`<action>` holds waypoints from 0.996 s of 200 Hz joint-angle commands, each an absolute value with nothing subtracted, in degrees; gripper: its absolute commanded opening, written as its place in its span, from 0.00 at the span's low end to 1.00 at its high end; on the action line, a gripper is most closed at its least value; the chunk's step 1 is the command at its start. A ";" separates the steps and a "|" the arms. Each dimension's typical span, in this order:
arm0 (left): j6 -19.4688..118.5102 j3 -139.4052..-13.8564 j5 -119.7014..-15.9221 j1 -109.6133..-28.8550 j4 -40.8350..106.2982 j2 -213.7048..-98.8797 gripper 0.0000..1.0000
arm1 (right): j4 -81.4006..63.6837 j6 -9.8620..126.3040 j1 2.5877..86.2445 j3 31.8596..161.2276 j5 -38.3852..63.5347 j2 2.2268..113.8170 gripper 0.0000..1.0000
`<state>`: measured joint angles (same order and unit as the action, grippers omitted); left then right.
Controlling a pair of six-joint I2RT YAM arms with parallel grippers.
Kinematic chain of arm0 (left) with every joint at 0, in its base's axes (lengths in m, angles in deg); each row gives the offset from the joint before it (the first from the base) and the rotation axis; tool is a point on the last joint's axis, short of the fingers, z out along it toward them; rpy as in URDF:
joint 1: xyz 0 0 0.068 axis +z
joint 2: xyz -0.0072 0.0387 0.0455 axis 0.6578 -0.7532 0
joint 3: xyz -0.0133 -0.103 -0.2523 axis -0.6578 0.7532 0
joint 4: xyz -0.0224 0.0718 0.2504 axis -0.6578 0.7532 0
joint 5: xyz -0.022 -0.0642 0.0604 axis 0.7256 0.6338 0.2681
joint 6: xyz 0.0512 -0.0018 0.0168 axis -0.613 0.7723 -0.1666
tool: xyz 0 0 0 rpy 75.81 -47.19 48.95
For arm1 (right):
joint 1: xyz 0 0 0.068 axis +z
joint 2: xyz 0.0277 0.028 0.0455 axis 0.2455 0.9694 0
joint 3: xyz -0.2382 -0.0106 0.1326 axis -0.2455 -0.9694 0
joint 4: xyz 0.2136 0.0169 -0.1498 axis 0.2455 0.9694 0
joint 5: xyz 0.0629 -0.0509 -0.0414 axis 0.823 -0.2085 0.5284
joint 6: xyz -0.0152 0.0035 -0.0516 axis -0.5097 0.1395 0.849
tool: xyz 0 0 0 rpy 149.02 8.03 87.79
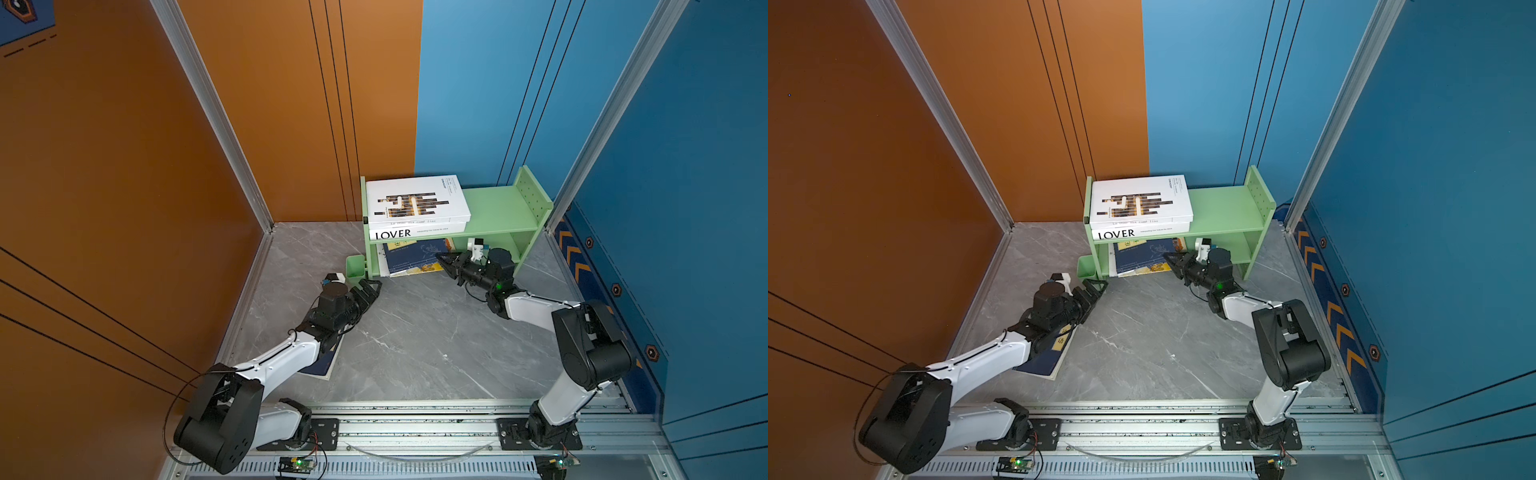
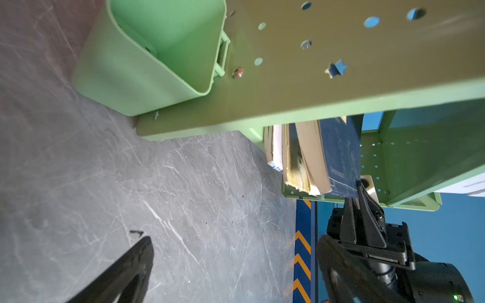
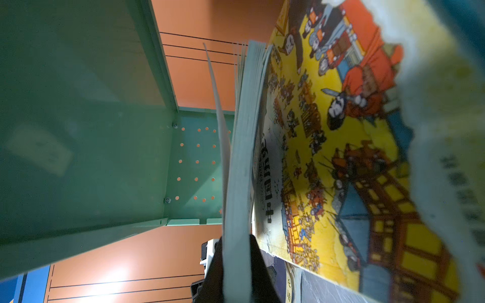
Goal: Stacking books/files
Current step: Place the book at the bookshelf.
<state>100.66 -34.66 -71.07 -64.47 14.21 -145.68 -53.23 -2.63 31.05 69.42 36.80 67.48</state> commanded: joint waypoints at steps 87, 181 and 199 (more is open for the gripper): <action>105.89 -41.40 -73.57 -65.46 0.81 -157.79 0.98 | -53.95 0.94 31.10 71.03 36.85 68.92 0.04; 108.44 -44.10 -76.15 -66.71 -2.36 -164.18 0.98 | -50.20 2.93 31.25 71.38 35.17 68.25 0.17; 108.93 -44.48 -76.20 -66.86 -3.13 -165.29 0.99 | -48.55 3.77 31.53 71.79 34.80 67.90 0.16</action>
<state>107.85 -42.79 -74.59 -66.33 -1.54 -163.69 -50.60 1.19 31.05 69.64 36.30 68.99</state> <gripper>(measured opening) 0.982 0.165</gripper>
